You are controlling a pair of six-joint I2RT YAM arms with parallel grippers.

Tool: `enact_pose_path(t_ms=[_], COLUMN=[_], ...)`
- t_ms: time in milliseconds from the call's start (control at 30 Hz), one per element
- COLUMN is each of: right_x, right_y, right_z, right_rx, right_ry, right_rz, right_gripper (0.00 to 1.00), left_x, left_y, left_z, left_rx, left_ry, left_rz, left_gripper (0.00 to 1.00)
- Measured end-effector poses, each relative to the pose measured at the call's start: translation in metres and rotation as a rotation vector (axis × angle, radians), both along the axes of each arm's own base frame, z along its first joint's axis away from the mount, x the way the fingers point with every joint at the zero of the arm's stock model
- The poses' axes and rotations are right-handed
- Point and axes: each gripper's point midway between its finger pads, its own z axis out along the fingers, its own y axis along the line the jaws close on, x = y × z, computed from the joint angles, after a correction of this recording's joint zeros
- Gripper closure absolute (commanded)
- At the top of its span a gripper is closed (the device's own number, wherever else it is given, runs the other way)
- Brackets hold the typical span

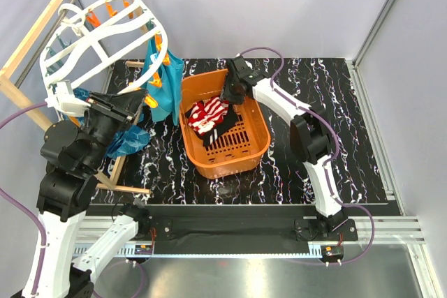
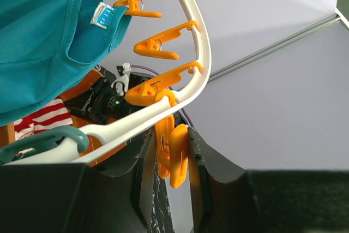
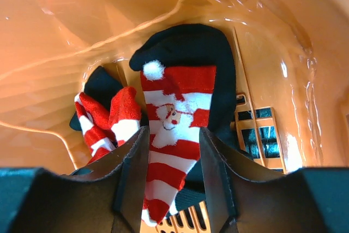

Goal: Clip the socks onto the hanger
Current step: Pick up the sock from the bin.

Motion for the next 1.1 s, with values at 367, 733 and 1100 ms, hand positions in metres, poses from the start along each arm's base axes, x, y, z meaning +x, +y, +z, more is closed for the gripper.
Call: enact_pose_path(t_ms=[367,733,1100], right_x=[-0.008,-0.001,0.005], right_y=[-0.003,-0.008,0.0], right_z=[-0.016,-0.038,-0.037], right_rx=[-0.07,-0.141,-0.114], right_ry=[0.018,0.009,-0.006], right_rz=[-0.026,-0.043,-0.025], right_gripper=[0.5,0.5,0.57], left_x=[0.0,-0.003,-0.003], left_y=[0.0,0.0,0.0], left_z=[0.0,0.001,0.001], left_rx=[0.0,-0.002,-0.002], left_ry=[-0.001,-0.007,-0.007], left_rz=[0.0,-0.003,-0.003], left_gripper=[1.0,1.0,1.0])
